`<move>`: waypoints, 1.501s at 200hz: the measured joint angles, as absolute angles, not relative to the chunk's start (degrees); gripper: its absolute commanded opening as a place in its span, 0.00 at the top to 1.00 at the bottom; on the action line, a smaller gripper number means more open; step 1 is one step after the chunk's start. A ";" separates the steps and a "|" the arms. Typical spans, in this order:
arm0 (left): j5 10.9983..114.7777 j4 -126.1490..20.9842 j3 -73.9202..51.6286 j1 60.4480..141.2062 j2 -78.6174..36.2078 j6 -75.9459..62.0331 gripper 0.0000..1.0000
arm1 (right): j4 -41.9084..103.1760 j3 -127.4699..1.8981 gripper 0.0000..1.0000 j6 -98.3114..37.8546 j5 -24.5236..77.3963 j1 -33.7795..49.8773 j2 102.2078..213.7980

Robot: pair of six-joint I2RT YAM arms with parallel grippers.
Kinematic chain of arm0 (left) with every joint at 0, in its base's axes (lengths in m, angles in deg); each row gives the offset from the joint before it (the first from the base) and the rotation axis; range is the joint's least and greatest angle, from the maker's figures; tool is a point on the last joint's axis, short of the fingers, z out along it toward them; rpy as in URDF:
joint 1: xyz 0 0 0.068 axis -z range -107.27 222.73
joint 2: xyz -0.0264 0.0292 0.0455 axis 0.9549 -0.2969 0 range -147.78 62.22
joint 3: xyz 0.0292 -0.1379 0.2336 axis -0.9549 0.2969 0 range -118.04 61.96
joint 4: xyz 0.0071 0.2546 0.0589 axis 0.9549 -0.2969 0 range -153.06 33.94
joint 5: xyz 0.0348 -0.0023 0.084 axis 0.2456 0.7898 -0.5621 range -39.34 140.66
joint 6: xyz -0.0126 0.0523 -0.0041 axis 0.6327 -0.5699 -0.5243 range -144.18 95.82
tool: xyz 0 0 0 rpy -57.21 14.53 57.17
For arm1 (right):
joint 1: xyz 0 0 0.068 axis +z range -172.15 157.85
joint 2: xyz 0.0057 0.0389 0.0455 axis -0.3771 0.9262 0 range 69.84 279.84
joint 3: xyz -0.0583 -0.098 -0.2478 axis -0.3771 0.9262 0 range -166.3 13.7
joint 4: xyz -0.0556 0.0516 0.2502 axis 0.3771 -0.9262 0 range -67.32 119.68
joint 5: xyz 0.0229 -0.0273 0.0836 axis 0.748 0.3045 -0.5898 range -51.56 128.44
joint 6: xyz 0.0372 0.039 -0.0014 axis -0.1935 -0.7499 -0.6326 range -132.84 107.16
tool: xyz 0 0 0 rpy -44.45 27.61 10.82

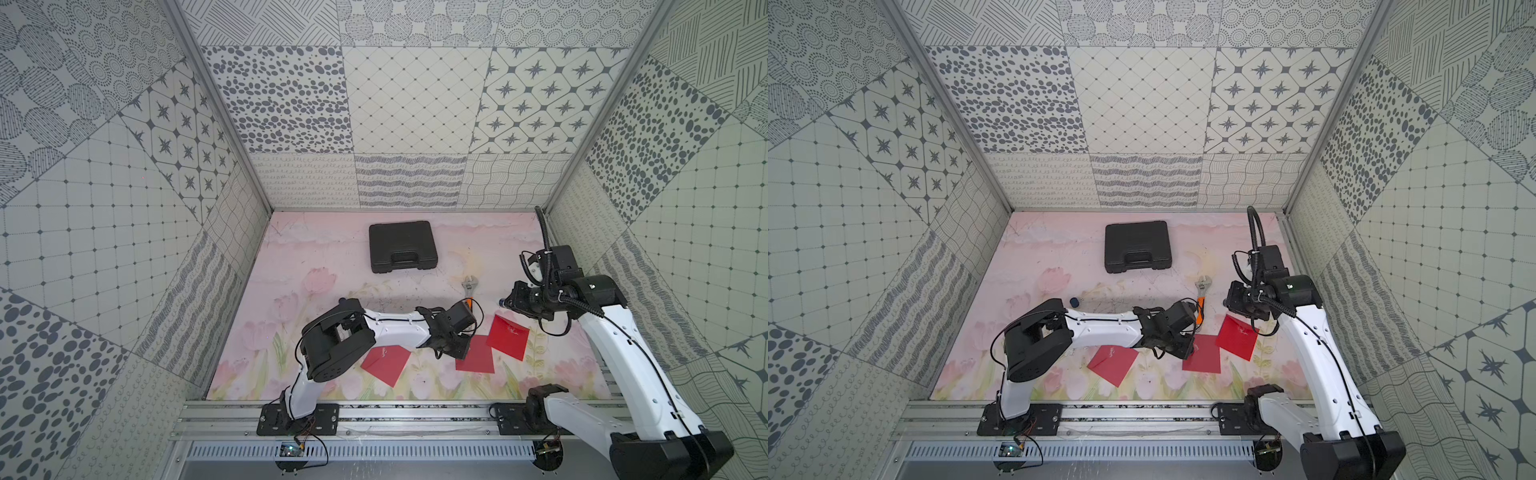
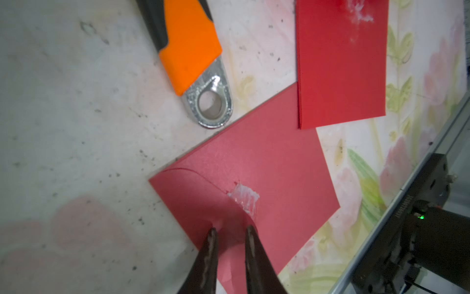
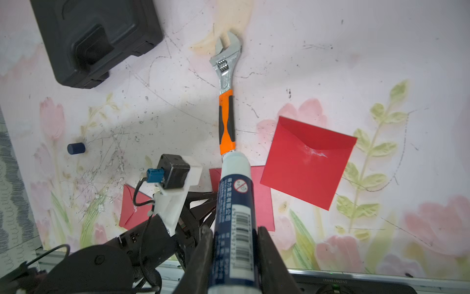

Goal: Seal the envelope with a glue stick
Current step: Seal the envelope at the center of the board.

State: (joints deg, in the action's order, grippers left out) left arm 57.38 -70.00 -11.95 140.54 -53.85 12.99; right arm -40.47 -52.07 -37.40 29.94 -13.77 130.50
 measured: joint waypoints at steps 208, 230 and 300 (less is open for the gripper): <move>40.33 -82.89 -10.46 142.92 -51.18 6.24 0.76 | -40.93 -52.07 1.00 -35.13 28.33 -14.43 130.61; 39.28 -83.53 -11.14 143.32 -52.01 5.84 0.72 | -40.99 -52.07 1.00 -35.04 28.24 -14.43 130.59; 36.29 -85.10 -12.02 144.25 -53.06 5.95 0.65 | -41.12 -51.64 1.00 -34.86 28.04 -14.43 130.59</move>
